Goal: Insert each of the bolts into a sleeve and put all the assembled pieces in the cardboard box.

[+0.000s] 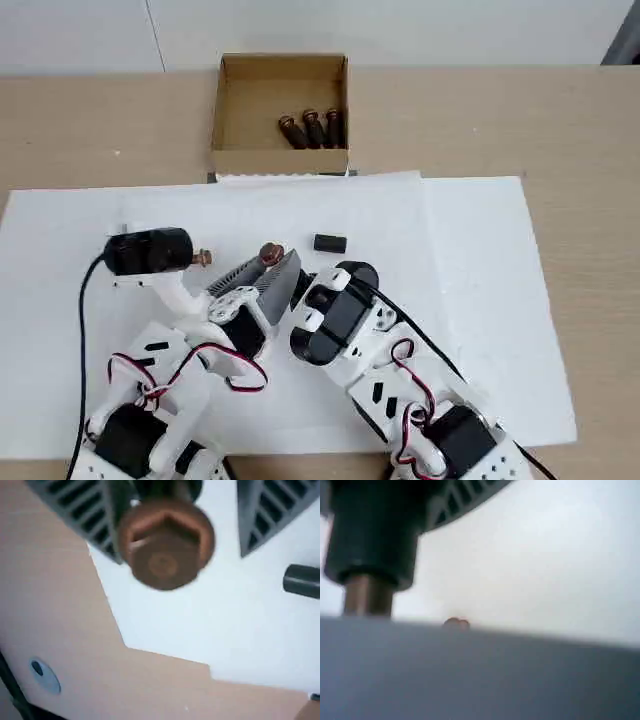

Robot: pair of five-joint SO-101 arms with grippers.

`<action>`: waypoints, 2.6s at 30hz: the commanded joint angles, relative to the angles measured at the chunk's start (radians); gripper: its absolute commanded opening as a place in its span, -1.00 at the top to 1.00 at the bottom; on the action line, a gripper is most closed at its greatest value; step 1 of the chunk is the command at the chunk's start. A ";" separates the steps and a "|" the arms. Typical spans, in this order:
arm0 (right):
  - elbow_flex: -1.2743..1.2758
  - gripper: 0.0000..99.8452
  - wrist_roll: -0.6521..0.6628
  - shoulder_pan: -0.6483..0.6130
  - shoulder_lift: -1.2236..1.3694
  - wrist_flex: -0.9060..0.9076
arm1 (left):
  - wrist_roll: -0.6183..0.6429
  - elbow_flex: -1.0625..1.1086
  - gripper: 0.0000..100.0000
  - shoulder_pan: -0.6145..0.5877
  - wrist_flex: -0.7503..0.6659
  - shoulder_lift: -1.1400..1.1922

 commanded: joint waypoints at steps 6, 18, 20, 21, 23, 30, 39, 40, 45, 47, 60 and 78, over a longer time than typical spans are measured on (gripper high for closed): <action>-0.009 0.99 0.006 -0.004 -0.010 -0.027 | -0.011 -0.104 0.68 -0.006 0.006 -0.005; -0.014 0.99 0.002 0.015 -0.010 -0.024 | -0.144 -0.151 1.00 -0.169 0.003 -0.005; -0.014 0.99 0.000 0.036 -0.005 -0.024 | -0.189 -0.136 0.97 -0.210 0.005 -0.005; -0.014 0.99 -0.002 0.056 -0.002 -0.027 | -0.221 -0.120 0.99 -0.227 0.003 -0.006; -0.015 0.99 -0.002 0.114 -0.001 -0.031 | -0.305 -0.077 0.99 -0.258 0.005 -0.011; -0.104 0.99 -0.144 0.297 0.042 -0.016 | -0.470 0.101 0.99 -0.334 0.005 -0.012; -0.671 0.99 -0.354 0.328 0.662 0.065 | -0.549 0.285 0.99 -0.339 -0.002 -0.012; -0.732 0.99 -0.356 0.328 0.736 0.065 | -0.562 0.297 0.99 -0.339 -0.002 -0.012; -0.991 0.99 -0.353 0.329 1.044 0.051 | -0.600 0.346 0.99 -0.339 0.002 -0.012; -1.083 0.99 -0.345 0.331 1.158 0.022 | -0.600 0.349 0.99 -0.339 0.005 -0.012; -1.680 0.99 -0.046 0.343 1.867 -0.182 | -0.595 0.407 0.99 -0.338 0.003 -0.012; -2.495 0.98 0.180 0.340 2.664 -0.211 | -0.594 0.407 0.99 -0.338 0.003 -0.012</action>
